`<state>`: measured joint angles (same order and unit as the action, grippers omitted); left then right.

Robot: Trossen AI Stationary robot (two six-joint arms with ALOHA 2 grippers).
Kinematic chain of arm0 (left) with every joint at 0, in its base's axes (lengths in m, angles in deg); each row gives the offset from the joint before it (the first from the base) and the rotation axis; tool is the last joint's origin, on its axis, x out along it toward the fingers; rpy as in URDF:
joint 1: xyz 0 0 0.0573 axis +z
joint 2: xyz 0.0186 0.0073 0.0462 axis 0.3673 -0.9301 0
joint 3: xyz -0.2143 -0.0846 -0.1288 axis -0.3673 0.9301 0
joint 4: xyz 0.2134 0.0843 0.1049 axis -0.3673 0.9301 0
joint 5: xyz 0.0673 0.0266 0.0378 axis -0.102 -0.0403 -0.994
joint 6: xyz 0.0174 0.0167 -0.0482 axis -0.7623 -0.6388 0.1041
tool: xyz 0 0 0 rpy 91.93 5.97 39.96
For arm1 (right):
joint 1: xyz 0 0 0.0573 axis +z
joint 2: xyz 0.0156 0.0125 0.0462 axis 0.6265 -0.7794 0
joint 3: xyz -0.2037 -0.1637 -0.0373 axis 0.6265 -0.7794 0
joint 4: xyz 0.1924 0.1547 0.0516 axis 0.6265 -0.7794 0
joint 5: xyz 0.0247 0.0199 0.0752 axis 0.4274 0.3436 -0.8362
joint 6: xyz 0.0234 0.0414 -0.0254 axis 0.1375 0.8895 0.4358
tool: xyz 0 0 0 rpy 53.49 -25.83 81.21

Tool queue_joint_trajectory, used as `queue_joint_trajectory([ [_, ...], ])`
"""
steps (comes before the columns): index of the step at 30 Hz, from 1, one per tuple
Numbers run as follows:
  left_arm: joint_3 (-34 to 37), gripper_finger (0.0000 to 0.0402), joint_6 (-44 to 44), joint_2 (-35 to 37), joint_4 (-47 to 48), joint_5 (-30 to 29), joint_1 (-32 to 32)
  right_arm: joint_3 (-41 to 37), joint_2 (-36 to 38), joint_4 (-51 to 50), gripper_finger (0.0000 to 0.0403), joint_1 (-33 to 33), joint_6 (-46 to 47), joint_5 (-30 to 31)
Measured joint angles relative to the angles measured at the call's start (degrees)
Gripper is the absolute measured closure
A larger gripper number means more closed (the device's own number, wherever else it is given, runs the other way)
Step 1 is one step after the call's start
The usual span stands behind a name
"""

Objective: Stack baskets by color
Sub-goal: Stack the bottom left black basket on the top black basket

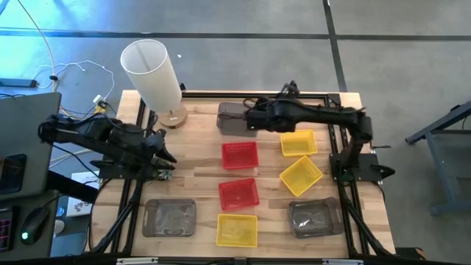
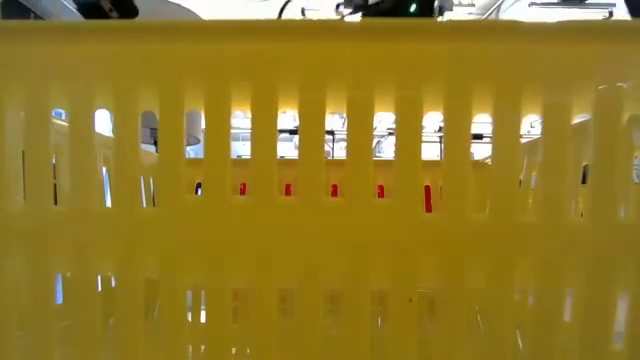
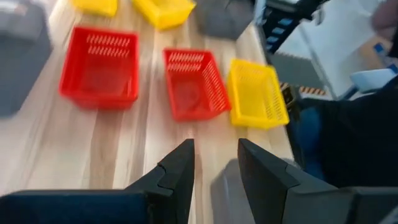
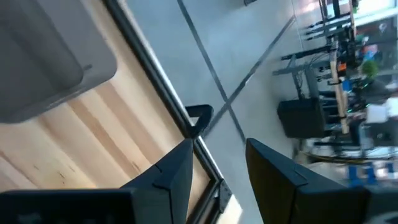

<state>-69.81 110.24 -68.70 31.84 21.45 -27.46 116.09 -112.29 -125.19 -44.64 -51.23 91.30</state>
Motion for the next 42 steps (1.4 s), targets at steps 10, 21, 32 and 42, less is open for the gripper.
queue_joint_trajectory([
  [10, -0.6, 0.0291, 8.1, -6.7, 1.7, -1.0, -7.6, 0.0, 11.7, 0.0, 0.0267, 5.8, 9.7, -6.0],
  [21, -0.6, 0.0291, 18.9, -17.4, 1.5, -2.1, -19.0, 0.0, 14.0, 0.0, 0.0267, 11.7, 10.7, -1.7],
  [32, -0.6, 0.0291, 21.7, -27.0, 2.3, -7.4, -27.3, 0.0, 14.0, 0.0, 0.0267, 9.9, 10.7, -4.9],
  [42, -0.6, 0.0291, 24.1, -34.1, 3.3, -8.8, -29.9, 0.0, 14.0, 0.0, 0.0267, 9.9, 10.7, -6.0],
])
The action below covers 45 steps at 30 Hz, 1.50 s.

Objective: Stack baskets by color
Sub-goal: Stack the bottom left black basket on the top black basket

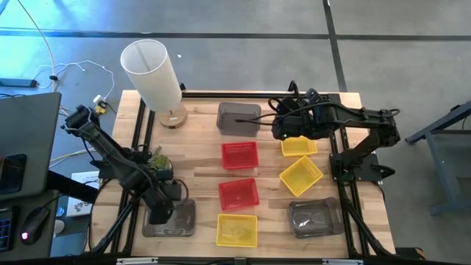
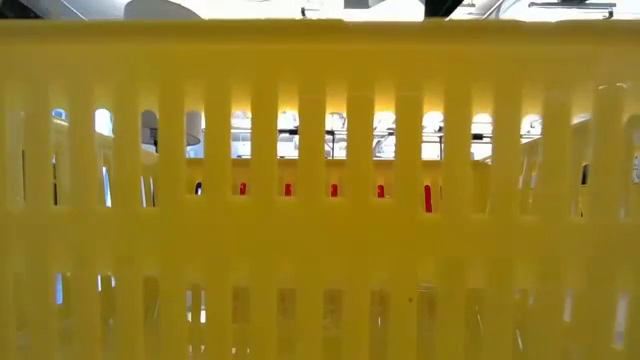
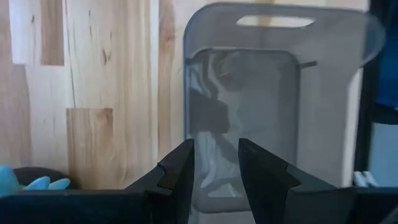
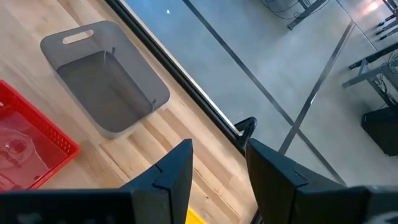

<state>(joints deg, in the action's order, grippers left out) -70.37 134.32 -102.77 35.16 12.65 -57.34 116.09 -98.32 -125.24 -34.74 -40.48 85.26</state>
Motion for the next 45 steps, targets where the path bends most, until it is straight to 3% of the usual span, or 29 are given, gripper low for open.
queue_joint_trajectory([
  [17, 0.0, 0.0291, 1.5, -10.1, 2.2, -1.8, 0.2, 0.0, 0.0, 0.0, 0.0267, 0.0, 0.0, -1.1],
  [22, 0.0, 0.0324, -0.3, -12.2, 2.4, -1.5, 0.2, 0.0, 0.0, 0.0, 0.0267, 0.0, 0.0, -2.4],
  [28, 0.0, 0.0395, -0.5, -12.5, 2.3, -2.0, 0.7, 0.0, 0.0, 0.0, 0.0267, 0.0, 0.0, -3.5],
  [36, 0.0, 0.0399, -1.5, -12.2, 2.3, -2.5, 2.8, 0.0, 0.0, 0.1, 0.0267, -0.3, -0.1, -3.3],
  [45, 0.0, 0.0401, -3.0, -5.4, 2.1, -4.5, 4.8, 0.0, 0.0, 0.3, 0.0267, -0.3, -0.1, -2.4],
])
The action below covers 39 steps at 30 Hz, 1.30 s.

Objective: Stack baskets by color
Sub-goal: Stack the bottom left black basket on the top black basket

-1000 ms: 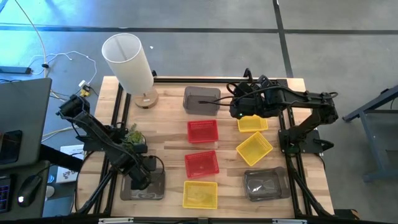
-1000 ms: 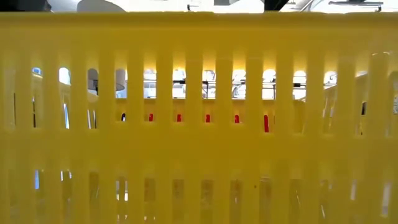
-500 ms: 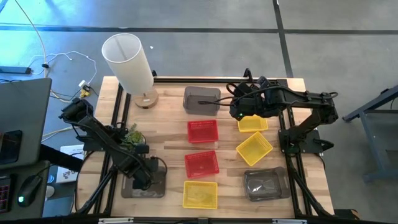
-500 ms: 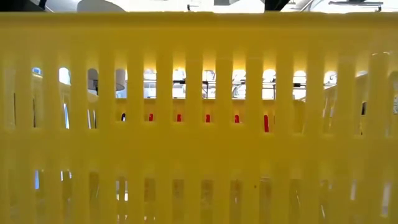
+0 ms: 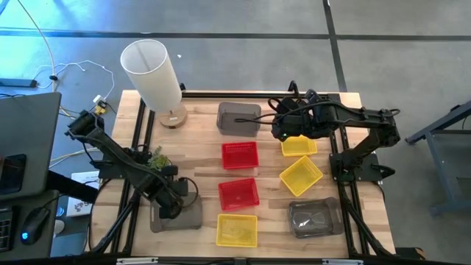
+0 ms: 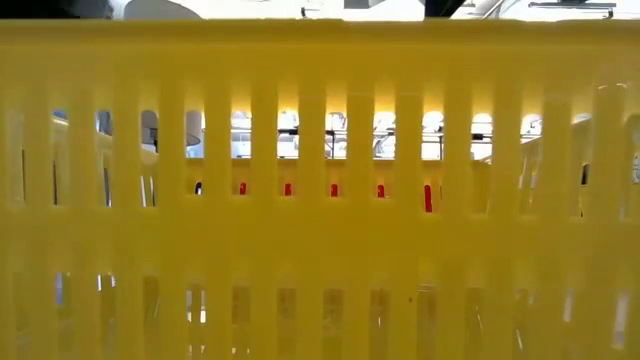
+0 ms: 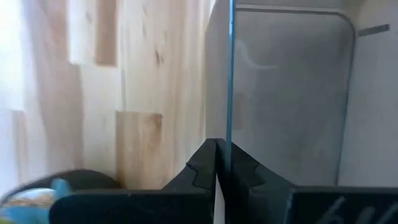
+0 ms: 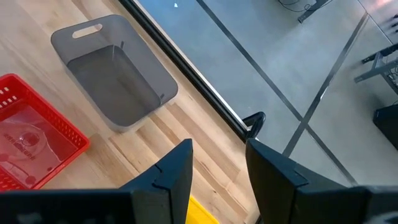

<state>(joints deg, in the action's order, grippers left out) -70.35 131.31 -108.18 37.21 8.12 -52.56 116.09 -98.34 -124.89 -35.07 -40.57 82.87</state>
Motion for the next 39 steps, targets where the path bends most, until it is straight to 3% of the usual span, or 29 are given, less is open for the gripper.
queue_joint_trajectory([
  [8, 0.0, 0.0401, -2.5, 8.6, -0.1, -5.4, 1.5, 0.0, 0.0, 0.3, 0.0267, 0.0, 0.0, 0.5],
  [16, 0.0, 0.0401, -7.8, 14.2, -1.1, -14.6, 4.6, 0.0, 0.0, 1.7, 0.0267, 0.0, 2.2, 0.4],
  [28, 0.0, 0.0401, -24.1, 15.3, -8.0, -24.8, 12.5, 0.0, 0.0, 1.6, 0.0267, -1.7, 2.5, -0.3],
  [39, 0.0, 0.0401, -37.9, 15.3, -17.2, -25.8, 20.3, 0.0, 0.0, 1.7, 0.0267, -4.7, 2.5, -0.9],
])
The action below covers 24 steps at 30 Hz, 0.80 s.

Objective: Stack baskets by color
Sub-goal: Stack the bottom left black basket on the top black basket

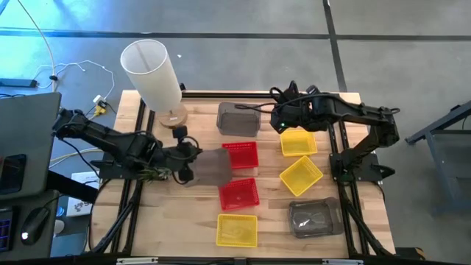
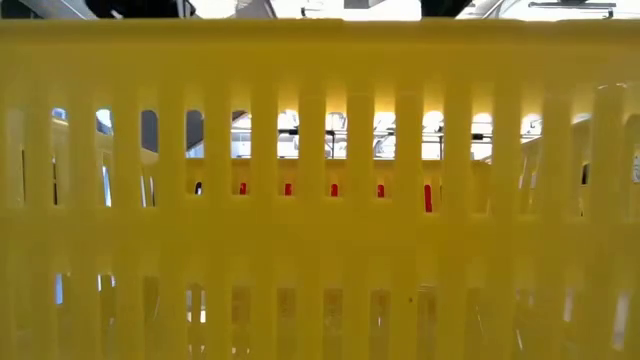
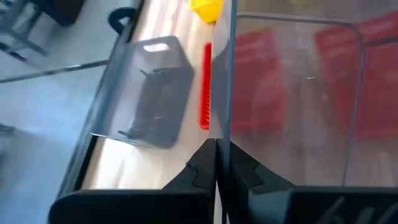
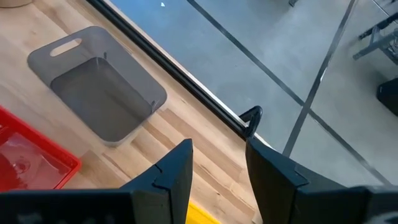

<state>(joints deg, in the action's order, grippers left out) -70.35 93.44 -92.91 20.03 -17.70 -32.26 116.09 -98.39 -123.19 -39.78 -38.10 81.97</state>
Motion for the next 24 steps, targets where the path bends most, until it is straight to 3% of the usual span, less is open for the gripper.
queue_joint_trajectory([
  [7, 0.0, 0.0401, -0.4, 0.0, -3.1, -4.0, 4.2, 0.0, 0.0, 1.6, 0.0267, -0.8, -0.1, -1.2],
  [13, 0.0, 0.0401, 1.6, 0.0, -7.2, -11.5, 7.0, 0.0, 0.0, 9.6, 0.0267, -0.9, -7.6, -2.1],
  [24, 0.0, 0.0401, 7.8, 0.0, -10.3, -14.9, 11.1, 0.0, -1.7, 28.9, 0.0267, -0.9, -23.1, -17.5],
])
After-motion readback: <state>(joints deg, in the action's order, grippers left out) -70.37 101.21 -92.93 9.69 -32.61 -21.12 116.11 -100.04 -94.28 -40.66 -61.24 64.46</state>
